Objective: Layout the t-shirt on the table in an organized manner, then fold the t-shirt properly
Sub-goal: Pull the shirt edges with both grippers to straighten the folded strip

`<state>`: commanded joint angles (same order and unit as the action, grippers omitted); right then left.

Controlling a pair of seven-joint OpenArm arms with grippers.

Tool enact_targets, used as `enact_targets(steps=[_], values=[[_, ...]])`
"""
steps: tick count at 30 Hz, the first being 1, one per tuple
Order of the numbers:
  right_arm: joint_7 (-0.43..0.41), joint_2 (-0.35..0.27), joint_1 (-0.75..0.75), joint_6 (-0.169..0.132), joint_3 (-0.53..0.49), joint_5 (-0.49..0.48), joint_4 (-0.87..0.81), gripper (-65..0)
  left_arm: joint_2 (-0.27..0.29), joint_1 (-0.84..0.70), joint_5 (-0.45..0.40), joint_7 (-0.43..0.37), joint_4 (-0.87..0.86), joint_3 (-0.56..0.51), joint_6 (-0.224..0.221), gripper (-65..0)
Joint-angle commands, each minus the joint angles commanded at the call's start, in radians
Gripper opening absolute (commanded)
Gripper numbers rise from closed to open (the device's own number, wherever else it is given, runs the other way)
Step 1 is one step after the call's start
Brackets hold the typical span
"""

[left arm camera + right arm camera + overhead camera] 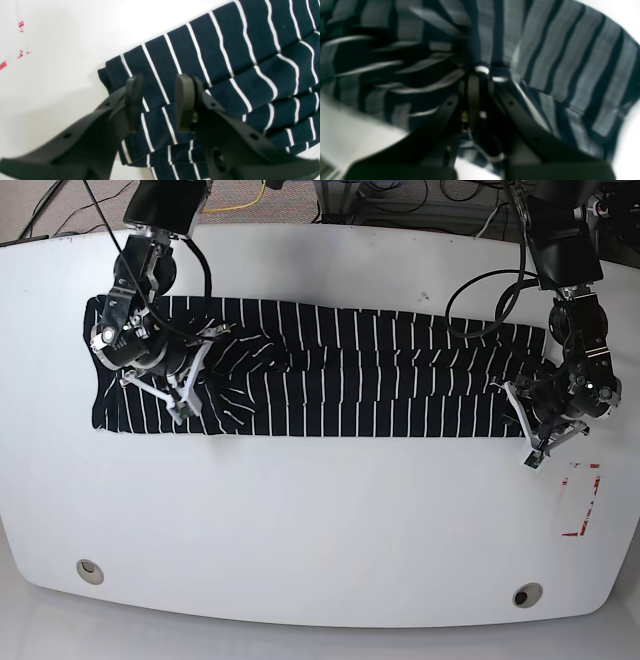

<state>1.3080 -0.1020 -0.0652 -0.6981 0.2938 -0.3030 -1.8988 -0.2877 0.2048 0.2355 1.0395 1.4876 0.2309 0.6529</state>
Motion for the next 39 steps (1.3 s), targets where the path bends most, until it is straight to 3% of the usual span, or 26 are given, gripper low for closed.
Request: enact_targets(steps=[9, 12, 15, 20, 21, 26, 29, 32, 39], values=[[0.011, -0.029, -0.094, 0.000, -0.020, -0.124, -0.032, -61.5, 0.000, -0.002, 0.000, 0.000, 0.000, 0.000, 0.000, -45.1], [0.011, -0.034, -0.118, 0.000, -0.017, -0.172, -0.032, -49.8, 0.002, -0.002, 0.000, 0.000, 0.000, 0.000, 0.000, -45.1], [0.011, -0.035, -0.135, 0.000, -0.015, -0.195, -0.034, -34.2, 0.002, -0.002, 0.000, 0.000, 0.000, -0.002, 0.000, -45.1], [0.011, -0.066, -0.158, 0.000, -0.014, -0.238, -0.046, -1.7, 0.002, -0.003, 0.005, 0.000, 0.000, -0.002, 0.000, -45.1], [0.011, -0.072, -0.164, 0.000, -0.014, -0.255, -0.051, 0.0, 0.002, -0.009, 0.005, 0.000, 0.000, -0.002, 0.000, -45.1], [0.011, -0.109, -0.175, 0.000, 0.014, -0.365, -0.098, 0.0, 0.003, -0.035, 0.008, 0.002, 0.021, -0.003, 0.005, -45.1], [0.011, -0.114, -0.170, 0.000, 0.058, -0.397, -0.103, 0.0, 0.006, -0.060, 0.008, 0.002, 0.052, -0.003, 0.041, -45.1], [0.011, -0.117, -0.166, 0.000, 0.110, -0.400, -0.098, 0.0, 0.015, -0.095, 0.008, 0.002, 0.100, -0.003, 0.045, -45.1], [0.006, -0.123, -0.120, 0.000, 0.186, -0.399, -0.068, -22.5, 0.017, -0.158, 0.008, 0.002, 0.186, 0.006, 0.045, -45.1]])
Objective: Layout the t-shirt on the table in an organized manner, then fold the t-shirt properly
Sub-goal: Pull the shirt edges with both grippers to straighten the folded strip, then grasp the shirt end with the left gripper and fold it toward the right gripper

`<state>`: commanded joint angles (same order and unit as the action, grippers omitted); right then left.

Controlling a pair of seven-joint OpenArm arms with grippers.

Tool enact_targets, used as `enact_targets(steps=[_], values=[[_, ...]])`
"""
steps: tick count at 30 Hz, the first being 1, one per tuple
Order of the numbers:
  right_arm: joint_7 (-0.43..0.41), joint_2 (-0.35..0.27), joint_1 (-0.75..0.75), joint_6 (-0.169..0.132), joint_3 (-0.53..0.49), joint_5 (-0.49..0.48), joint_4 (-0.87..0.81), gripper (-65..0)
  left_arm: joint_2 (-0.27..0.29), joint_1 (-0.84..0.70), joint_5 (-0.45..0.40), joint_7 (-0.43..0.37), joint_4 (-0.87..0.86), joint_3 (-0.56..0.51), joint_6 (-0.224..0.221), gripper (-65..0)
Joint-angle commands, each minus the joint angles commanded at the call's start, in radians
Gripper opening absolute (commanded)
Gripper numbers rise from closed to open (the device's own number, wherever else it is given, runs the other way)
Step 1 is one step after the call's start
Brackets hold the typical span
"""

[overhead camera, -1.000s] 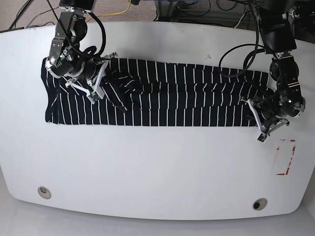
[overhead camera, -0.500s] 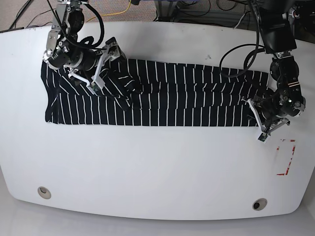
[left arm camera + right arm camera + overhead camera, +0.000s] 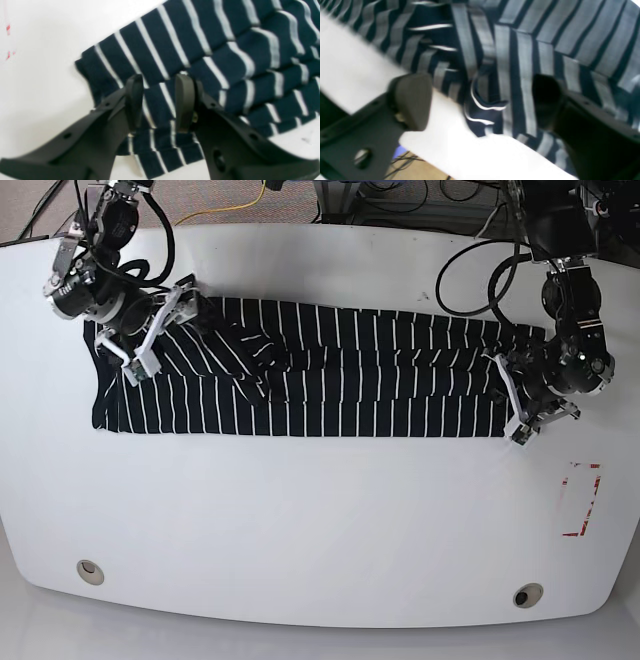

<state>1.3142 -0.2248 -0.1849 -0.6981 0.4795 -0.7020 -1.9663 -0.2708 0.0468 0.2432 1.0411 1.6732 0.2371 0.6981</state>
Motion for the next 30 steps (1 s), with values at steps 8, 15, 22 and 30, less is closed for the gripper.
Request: enact_targets(steps=[8, 15, 22, 30], values=[[-0.129, -0.026, 0.023, 0.000, -0.006, 0.157, 0.103, -56.1, 0.018, -0.017, 0.072, 0.000, 0.002, 0.170, 0.000, -45.1], [-0.258, -0.025, 0.061, 0.000, -0.072, 0.287, 0.265, -60.1, 0.020, -0.009, 0.203, 0.000, -0.081, 0.293, 0.000, -31.1], [-0.361, -0.031, 0.081, 0.000, -0.103, 0.328, 0.414, -60.2, 0.015, 0.023, 0.265, 0.011, -0.187, 0.353, 0.000, -21.9], [-0.396, -0.032, 0.092, 0.000, -0.115, 0.330, 0.494, -60.4, -0.051, 0.084, 0.387, 0.072, -0.377, 0.430, 0.000, -18.5]])
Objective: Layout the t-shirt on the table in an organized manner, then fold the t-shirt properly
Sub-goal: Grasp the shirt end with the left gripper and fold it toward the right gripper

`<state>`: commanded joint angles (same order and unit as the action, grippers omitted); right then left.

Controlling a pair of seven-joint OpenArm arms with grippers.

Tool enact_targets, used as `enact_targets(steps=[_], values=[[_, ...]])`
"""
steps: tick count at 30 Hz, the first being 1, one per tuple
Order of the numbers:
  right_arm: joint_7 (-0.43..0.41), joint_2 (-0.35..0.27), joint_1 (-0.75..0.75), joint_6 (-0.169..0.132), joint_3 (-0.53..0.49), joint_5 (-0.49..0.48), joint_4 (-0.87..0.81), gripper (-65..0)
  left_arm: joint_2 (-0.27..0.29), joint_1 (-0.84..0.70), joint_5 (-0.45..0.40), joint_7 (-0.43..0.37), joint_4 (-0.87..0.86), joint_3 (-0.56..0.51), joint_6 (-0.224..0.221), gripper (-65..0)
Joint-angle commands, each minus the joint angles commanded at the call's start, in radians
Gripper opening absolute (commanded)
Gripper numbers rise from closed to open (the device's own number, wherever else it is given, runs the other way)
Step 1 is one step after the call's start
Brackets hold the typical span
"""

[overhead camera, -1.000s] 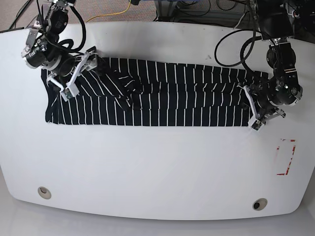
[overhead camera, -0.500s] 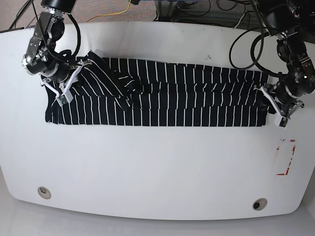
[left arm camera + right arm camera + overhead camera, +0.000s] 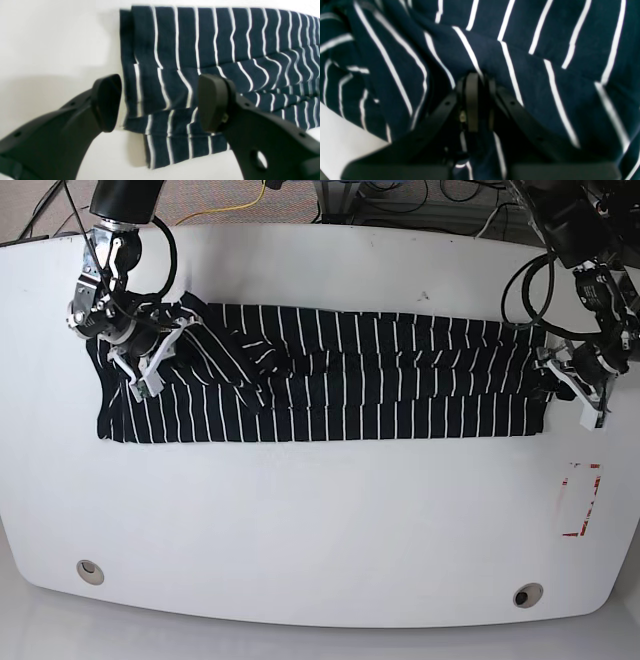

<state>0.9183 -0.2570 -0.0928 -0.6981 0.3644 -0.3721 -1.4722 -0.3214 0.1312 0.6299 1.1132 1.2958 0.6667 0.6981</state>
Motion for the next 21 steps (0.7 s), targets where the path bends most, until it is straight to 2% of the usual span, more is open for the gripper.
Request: enact_targets(steps=[5, 10, 19, 21], values=[[0.000, 0.000, 0.000, 0.000, 0.000, 0.000, 0.005, -60.4, -0.035, 0.023, 0.049, -0.002, -0.127, -0.008, 0.000, -16.9], [0.000, 0.000, 0.000, 0.000, 0.000, 0.000, 0.005, -60.4, -0.037, 0.038, 0.048, -0.005, -0.196, -0.040, 0.000, -16.9], [0.000, 0.000, 0.000, 0.000, 0.000, 0.000, 0.003, -60.6, -0.031, 0.035, 0.054, -0.002, -0.210, -0.143, 0.000, -17.5], [0.000, 0.003, 0.000, 0.000, 0.000, 0.000, 0.003, -60.6, -0.031, 0.034, 0.054, 0.000, -0.198, -0.166, 0.000, -21.2]])
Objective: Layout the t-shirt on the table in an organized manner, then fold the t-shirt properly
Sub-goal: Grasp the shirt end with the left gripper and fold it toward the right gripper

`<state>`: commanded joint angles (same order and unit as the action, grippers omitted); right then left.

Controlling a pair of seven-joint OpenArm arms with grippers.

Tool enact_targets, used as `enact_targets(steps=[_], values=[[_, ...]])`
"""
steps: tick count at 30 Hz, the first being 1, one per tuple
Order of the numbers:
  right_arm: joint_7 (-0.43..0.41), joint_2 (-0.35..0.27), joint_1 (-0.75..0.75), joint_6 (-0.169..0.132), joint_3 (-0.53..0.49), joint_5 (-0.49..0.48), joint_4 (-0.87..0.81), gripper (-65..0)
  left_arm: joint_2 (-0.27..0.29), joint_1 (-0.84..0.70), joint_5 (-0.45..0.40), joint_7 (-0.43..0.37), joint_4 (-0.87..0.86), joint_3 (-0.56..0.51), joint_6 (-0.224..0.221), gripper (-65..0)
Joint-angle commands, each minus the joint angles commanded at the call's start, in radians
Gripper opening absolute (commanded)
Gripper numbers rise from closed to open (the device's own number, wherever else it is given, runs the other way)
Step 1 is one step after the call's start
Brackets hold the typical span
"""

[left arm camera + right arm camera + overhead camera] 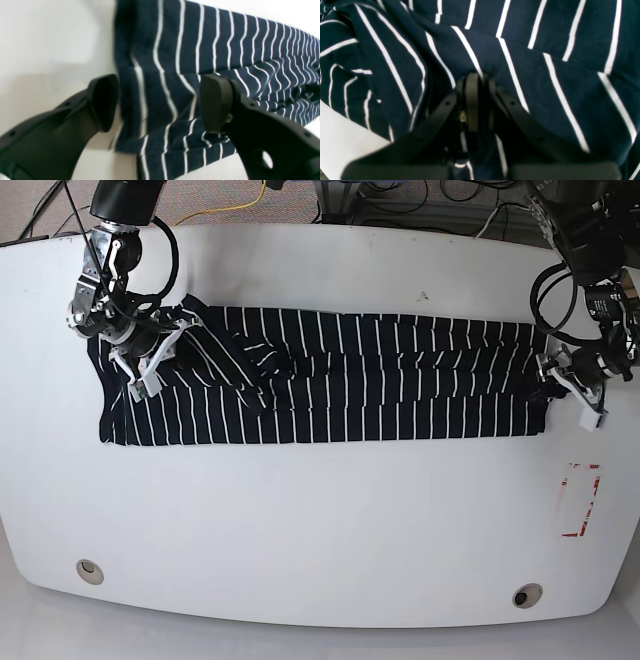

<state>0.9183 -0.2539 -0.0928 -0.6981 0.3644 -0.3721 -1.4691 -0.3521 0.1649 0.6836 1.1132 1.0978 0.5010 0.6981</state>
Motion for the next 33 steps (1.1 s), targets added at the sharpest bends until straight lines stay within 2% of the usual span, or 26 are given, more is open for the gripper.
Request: enact_targets(steps=[3, 4, 6, 8, 13, 16, 21, 24, 27, 33], values=[[0.000, 0.002, 0.000, 0.000, 0.000, 0.000, 0.000, -60.6, 0.002, -0.003, -0.006, 0.000, 0.041, -0.017, 0.000, -35.7], [0.000, 0.002, 0.000, 0.000, 0.000, 0.000, 0.000, -60.6, 0.002, -0.003, -0.006, 0.000, 0.058, -0.020, 0.000, -44.7], [0.000, 0.002, 0.000, 0.000, 0.000, 0.000, 0.000, -60.6, 0.002, -0.003, -0.006, 0.000, 0.077, -0.023, 0.000, -56.1], [0.000, 0.002, 0.000, 0.000, 0.002, 0.000, 0.000, -60.6, 0.003, -0.003, -0.005, 0.000, 0.092, -0.023, 0.000, -63.5], [0.000, 0.003, 0.000, 0.000, 0.002, 0.000, 0.000, -60.6, 0.003, -0.003, -0.002, 0.018, 0.176, -0.023, 0.000, -61.4], [0.000, 0.005, 0.000, 0.000, 0.002, 0.000, 0.000, -60.6, 0.008, -0.003, 0.000, 0.089, 0.270, -0.023, 0.000, -61.4], [0.000, 0.005, 0.000, 0.000, 0.002, 0.000, 0.000, -60.6, 0.072, 0.000, 0.000, 0.192, 0.427, -0.025, 0.000, -61.2], [0.000, 0.005, 0.000, 0.000, 0.000, 0.000, 0.000, -60.6, 0.130, 0.003, 0.000, 0.255, 0.509, -0.046, 0.000, -61.1], [0.000, 0.006, 0.002, 0.000, 0.000, 0.000, 0.000, -60.6, 0.176, 0.005, -0.003, 0.281, 0.555, -0.098, 0.000, -61.1], [0.000, 0.006, 0.008, 0.000, 0.000, 0.000, 0.000, -60.6, 0.270, 0.005, -0.008, 0.283, 0.591, -0.190, 0.000, -61.0]])
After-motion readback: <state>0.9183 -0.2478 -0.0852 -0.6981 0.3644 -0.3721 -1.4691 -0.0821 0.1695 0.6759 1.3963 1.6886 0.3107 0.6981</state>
